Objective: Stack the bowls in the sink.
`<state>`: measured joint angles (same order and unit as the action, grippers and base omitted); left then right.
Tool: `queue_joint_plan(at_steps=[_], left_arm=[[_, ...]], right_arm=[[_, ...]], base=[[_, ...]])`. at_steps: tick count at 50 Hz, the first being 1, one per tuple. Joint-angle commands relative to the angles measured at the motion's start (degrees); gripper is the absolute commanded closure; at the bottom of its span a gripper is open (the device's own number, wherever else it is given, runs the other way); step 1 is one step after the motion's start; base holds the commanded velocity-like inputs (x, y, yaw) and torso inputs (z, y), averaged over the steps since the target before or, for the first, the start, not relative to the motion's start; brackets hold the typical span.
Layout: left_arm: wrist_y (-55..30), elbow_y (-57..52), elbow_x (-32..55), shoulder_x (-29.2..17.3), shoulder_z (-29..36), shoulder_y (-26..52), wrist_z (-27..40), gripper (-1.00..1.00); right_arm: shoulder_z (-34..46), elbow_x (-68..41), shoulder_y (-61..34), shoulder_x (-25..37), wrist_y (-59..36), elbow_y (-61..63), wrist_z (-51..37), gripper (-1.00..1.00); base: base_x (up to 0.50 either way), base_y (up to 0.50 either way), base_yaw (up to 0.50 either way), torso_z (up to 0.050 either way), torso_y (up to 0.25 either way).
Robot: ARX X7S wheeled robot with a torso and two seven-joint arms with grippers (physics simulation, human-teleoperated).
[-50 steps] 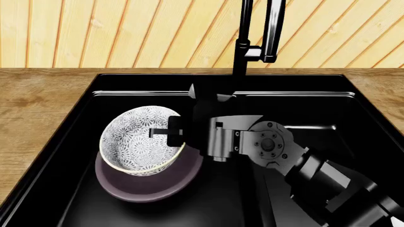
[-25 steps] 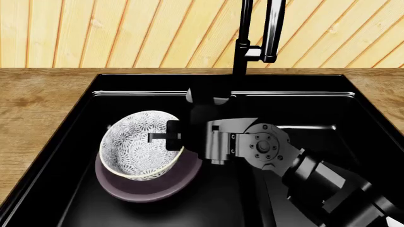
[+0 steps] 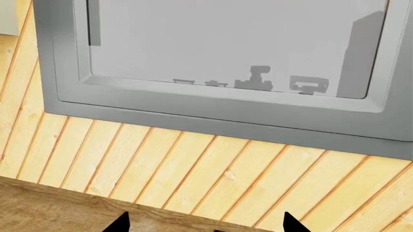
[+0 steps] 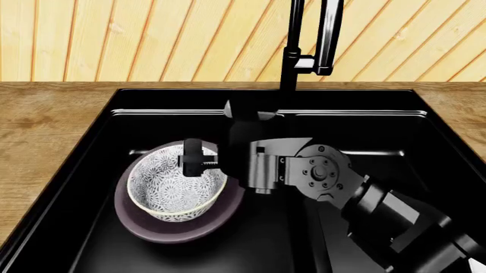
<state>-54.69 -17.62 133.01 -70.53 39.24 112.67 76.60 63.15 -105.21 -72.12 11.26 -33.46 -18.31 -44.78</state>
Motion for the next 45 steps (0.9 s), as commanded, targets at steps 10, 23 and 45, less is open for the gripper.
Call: queue_joint_plan(at_steps=[10,23,45], left_arm=[[-0.33,0.27,-0.11,-0.12,-0.12,0.15,-0.14,-1.00],[-0.63,0.41,0.80,0.52,0.04,1.19,0.92,-1.00],[-2.04,1.58,2.36,0.68,0.12,3.79,2.22,-1.00]], right_arm=[[-1.52,-1.30,-4.46,0.80,-1.16,4.45,-3.14,-1.00],[-2.22,-2.77,-8.25,1.29,-3.16,10.97,-5.88,-1.00],[-5.08,-10.09,-17.31,3.36,-6.59,22.61,-16.01,-1.00]], base=[[0.00,0.00,0.00,0.000,0.000],[0.00,0.00,0.00,0.000,0.000],[0.00,0.00,0.00,0.000,0.000]])
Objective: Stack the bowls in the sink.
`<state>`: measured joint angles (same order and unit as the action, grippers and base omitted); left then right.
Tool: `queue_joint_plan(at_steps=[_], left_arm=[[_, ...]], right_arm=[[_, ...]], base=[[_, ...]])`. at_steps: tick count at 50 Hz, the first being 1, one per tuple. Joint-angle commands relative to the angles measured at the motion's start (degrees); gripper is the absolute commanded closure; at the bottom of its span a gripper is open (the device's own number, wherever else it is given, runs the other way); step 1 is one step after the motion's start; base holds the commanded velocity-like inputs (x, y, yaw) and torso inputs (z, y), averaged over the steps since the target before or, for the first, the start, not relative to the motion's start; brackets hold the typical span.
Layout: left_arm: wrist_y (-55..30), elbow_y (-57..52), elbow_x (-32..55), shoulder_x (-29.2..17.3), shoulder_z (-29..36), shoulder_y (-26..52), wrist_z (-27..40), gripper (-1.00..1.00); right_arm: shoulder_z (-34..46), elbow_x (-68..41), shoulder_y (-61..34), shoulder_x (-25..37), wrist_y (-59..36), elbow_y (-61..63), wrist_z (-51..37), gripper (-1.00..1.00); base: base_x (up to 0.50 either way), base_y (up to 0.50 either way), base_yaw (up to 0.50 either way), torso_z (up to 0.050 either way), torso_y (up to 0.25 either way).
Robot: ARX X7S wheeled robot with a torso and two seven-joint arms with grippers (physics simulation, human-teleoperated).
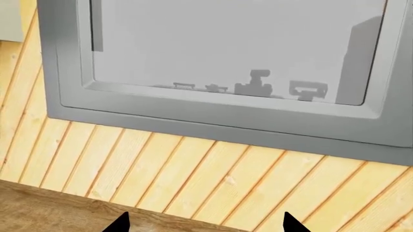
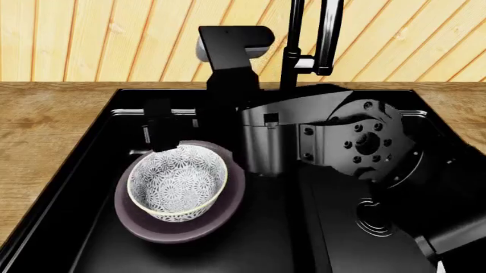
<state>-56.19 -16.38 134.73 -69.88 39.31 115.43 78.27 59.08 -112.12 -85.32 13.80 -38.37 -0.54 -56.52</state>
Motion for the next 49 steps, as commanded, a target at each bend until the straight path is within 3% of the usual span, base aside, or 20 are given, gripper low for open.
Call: queue_joint_plan(at_steps=[1,49], left_arm=[[-0.53,0.31,0.65,0.06,0.07,1.02,0.58,-1.00],[-0.56,0.37,1.03,1.72,1.71,2.59,1.58,-1.00]], right_arm=[[-1.03,-3.33,-4.26,0.97,-1.74,5.06,-4.53,-1.00],[-5.64,-11.86,-14.28,5.78,-2.19,18.98,-14.62,-1.00]], base=[[0.00,0.00,0.00,0.000,0.000],[0.00,0.00,0.00,0.000,0.000]])
